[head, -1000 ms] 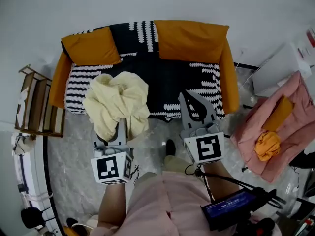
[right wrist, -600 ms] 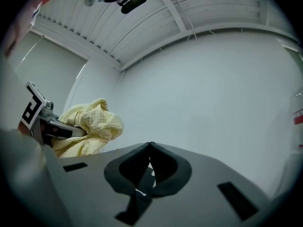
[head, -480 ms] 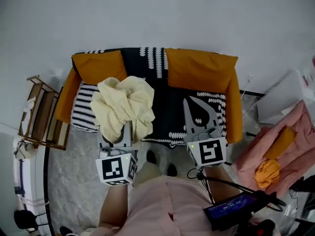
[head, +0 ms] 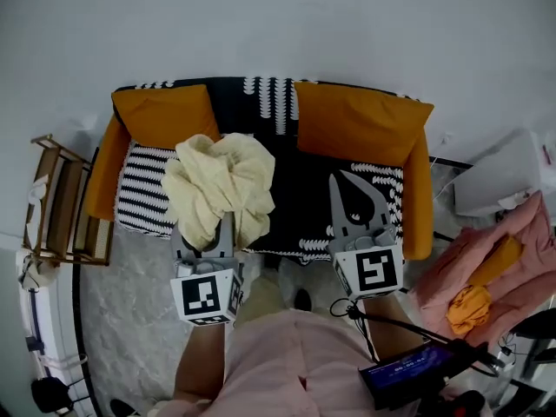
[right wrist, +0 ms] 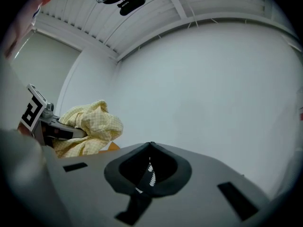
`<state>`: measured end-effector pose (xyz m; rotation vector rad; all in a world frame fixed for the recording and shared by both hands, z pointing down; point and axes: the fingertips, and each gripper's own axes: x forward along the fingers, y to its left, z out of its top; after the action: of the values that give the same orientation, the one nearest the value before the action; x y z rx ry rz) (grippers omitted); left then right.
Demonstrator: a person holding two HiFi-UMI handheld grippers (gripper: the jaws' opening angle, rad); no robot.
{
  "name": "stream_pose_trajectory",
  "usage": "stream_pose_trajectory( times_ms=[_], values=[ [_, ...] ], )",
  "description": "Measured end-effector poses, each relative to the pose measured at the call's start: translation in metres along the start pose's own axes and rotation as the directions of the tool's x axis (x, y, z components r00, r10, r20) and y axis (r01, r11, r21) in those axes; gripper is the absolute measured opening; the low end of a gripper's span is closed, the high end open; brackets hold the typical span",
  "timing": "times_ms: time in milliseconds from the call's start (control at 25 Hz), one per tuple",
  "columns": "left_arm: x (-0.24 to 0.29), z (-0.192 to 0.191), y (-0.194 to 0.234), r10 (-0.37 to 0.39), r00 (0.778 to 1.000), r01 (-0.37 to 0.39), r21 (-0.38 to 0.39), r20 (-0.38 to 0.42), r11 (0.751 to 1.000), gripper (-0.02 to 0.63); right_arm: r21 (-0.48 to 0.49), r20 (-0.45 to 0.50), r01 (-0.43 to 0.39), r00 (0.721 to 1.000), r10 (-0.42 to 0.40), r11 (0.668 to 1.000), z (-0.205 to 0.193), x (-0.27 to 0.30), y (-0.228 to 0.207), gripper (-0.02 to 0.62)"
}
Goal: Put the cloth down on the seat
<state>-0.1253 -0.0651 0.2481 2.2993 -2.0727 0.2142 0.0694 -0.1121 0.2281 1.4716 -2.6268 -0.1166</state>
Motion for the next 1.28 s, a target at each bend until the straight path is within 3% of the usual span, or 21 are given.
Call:
stream_pose_trajectory(
  times_ms=[560, 920, 1280],
  values=[
    [0.122, -0.09, 0.058, -0.106, 0.981, 0.102, -0.033, -0.162, 0.994, 0.17, 0.02, -0.147, 0.041, 0.988, -0.038, 0.999, -0.064, 0.12, -0.006, 0.002],
    [0.172, -0.171, 0.065, -0.186, 0.944, 0.171, -0.078, -0.274, 0.982, 0.17, 0.038, -0.275, 0.038, 0.961, -0.026, 0.999, -0.124, 0.161, -0.005, 0.002],
    [0.214, -0.231, 0.071, -0.245, 0.903, 0.232, -0.08, -0.353, 0.969, 0.172, 0.067, -0.338, 0.047, 0.941, -0.021, 0.997, -0.159, 0.186, 0.002, 0.002]
  ],
)
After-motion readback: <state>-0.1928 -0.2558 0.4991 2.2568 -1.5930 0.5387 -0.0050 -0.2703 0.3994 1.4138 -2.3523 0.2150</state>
